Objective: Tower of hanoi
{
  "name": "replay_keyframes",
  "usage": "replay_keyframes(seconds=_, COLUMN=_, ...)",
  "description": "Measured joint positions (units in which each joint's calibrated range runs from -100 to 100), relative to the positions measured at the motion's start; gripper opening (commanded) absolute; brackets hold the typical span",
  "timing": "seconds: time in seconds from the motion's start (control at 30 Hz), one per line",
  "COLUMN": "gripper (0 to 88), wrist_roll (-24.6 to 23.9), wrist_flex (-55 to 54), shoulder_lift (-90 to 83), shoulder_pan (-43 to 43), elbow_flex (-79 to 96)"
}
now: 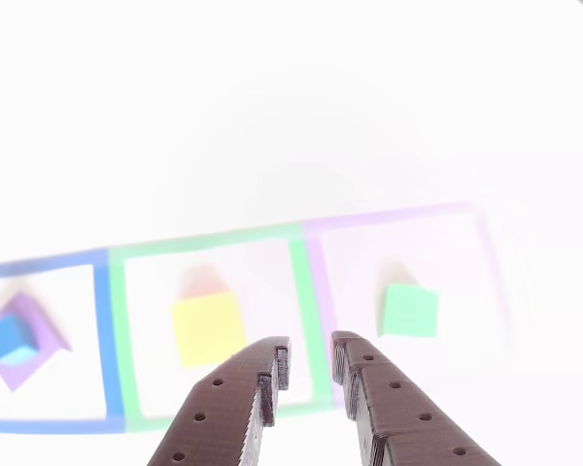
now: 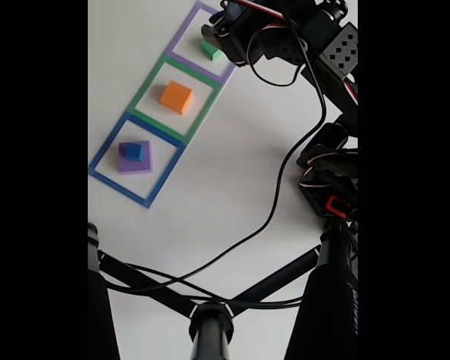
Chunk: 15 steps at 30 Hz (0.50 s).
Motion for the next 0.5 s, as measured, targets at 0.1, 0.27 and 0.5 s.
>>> replay_keyframes(seconds=0.1, gripper=0.1, wrist_roll=0.0, wrist_flex=12.5, shoulder_lift=-0.1, shoulder_pan=-2.7, elbow_flex=-10.3)
replay_keyframes(seconds=0.27, gripper=0.1, wrist_roll=0.0, wrist_flex=24.2, shoulder_lift=1.5, shoulder_pan=-9.3, elbow_flex=-20.4)
replay_keyframes(seconds=0.5, gripper=0.1, wrist_roll=0.0, wrist_flex=27.6, shoulder_lift=1.5, shoulder_pan=-17.1, elbow_flex=-23.5)
